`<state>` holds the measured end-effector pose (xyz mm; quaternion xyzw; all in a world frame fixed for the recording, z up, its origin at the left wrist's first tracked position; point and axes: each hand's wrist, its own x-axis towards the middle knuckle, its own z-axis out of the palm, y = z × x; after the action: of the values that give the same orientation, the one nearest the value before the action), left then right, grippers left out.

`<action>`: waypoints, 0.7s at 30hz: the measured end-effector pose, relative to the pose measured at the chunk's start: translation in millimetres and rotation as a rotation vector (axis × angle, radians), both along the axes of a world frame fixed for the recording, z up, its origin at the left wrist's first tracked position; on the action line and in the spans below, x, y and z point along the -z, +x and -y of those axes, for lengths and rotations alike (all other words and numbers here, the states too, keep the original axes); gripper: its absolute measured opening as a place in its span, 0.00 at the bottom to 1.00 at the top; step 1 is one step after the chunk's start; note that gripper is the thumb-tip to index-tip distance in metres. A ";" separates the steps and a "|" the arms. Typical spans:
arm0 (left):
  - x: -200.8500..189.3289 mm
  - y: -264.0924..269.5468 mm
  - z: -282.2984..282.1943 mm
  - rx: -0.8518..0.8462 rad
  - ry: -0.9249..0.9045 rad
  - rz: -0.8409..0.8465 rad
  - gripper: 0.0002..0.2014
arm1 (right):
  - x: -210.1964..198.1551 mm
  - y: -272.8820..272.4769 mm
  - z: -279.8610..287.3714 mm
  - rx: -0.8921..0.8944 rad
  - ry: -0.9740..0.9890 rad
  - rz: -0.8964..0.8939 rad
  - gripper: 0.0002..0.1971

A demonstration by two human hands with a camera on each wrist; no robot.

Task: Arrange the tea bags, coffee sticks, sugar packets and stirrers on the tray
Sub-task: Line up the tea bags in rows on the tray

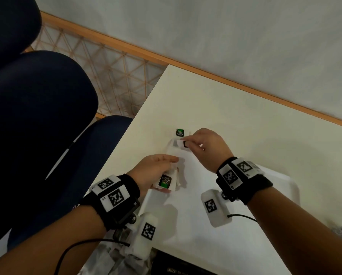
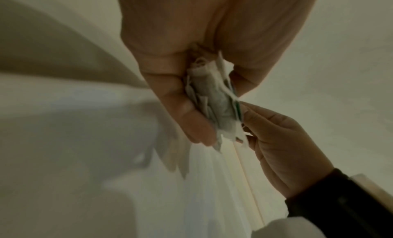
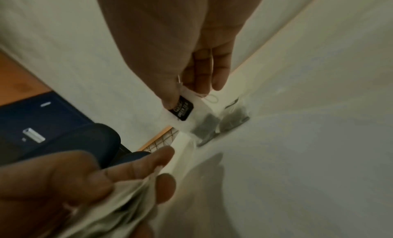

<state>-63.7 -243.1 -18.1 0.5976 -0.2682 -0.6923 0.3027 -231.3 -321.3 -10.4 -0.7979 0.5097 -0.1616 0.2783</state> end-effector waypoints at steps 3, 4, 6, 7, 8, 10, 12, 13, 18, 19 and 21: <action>1.1 1.1 -0.9 0.013 -0.009 -0.009 0.13 | -5.6 0.9 5.1 0.068 0.078 0.036 0.09; 1.1 1.5 -1.0 0.013 -0.009 -0.012 0.14 | -6.6 1.4 6.0 0.086 0.093 0.052 0.08; 1.3 1.9 -0.7 0.016 -0.008 -0.014 0.15 | -6.4 2.6 6.9 0.101 0.083 0.073 0.06; 1.2 2.1 -0.8 0.018 -0.011 -0.017 0.15 | -6.3 3.6 7.0 0.103 0.071 0.080 0.05; 1.1 2.4 -0.7 0.021 -0.015 -0.019 0.16 | -5.6 4.1 7.1 0.105 0.068 0.090 0.05; 0.5 2.8 -0.9 0.034 -0.020 -0.020 0.18 | -4.9 4.6 7.6 0.113 0.117 0.125 0.05; -0.3 3.7 -0.8 0.048 -0.021 -0.020 0.18 | -5.3 5.9 8.7 0.106 0.200 0.164 0.06; -1.0 4.1 -0.8 0.052 -0.022 -0.021 0.17 | -4.8 7.1 9.7 0.100 0.232 0.175 0.06; -3.6 5.4 0.5 0.033 -0.017 -0.047 0.16 | 2.7 12.4 23.3 0.131 0.275 0.143 0.05; -3.9 5.7 1.1 0.029 -0.016 -0.056 0.16 | 4.5 13.0 27.0 0.140 0.275 0.133 0.05; -3.9 6.5 2.6 0.021 -0.012 -0.065 0.16 | 7.4 14.3 33.9 0.150 0.267 0.115 0.05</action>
<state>-57.2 -245.8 -14.2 0.5701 -0.2689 -0.7127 0.3076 -217.0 -355.3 -17.9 -0.7030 0.5681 -0.1578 0.3977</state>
